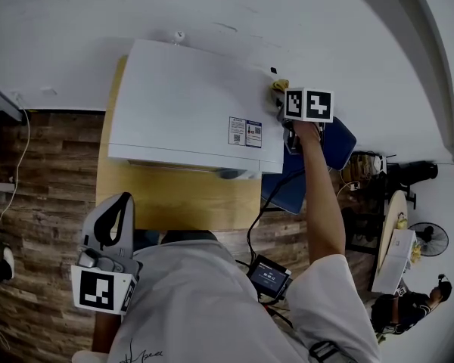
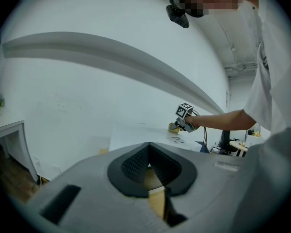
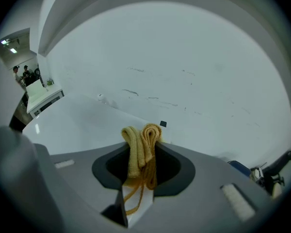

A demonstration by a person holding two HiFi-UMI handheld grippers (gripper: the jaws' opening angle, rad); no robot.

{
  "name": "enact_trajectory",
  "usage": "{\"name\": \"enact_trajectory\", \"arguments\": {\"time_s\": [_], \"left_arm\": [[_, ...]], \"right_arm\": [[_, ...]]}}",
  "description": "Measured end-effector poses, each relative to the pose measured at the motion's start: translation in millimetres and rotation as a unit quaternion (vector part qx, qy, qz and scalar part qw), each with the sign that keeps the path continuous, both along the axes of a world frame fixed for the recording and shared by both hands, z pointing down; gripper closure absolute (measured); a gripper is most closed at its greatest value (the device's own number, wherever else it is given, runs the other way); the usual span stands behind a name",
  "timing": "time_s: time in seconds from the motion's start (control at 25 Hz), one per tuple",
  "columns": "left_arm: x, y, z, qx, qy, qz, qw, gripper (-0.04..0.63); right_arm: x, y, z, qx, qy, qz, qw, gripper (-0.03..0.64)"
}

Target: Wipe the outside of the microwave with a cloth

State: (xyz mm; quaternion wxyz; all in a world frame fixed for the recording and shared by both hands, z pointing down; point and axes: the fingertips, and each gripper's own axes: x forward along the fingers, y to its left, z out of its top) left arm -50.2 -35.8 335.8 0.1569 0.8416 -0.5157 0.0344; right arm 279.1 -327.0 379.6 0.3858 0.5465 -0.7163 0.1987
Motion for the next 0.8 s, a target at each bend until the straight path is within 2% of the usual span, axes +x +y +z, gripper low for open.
{"name": "enact_trajectory", "arguments": {"time_s": [0.4,0.64,0.8], "left_arm": [[-16.4,7.1,-1.6,0.006,0.001,-0.004,1.0000,0.604],[-17.7,10.0,-0.3,0.008,-0.005,0.009,0.9999,0.604],[-17.7,9.3,-2.6,0.004,0.006,0.002,1.0000,0.604]], "right_arm": [[-45.0,2.2,0.6,0.002,-0.014,-0.020,1.000,0.502],[-65.9,3.7,0.6,0.005,-0.018,-0.028,0.999,0.502],[-81.1,4.2,0.9,0.005,-0.026,-0.036,0.999,0.502]]}}
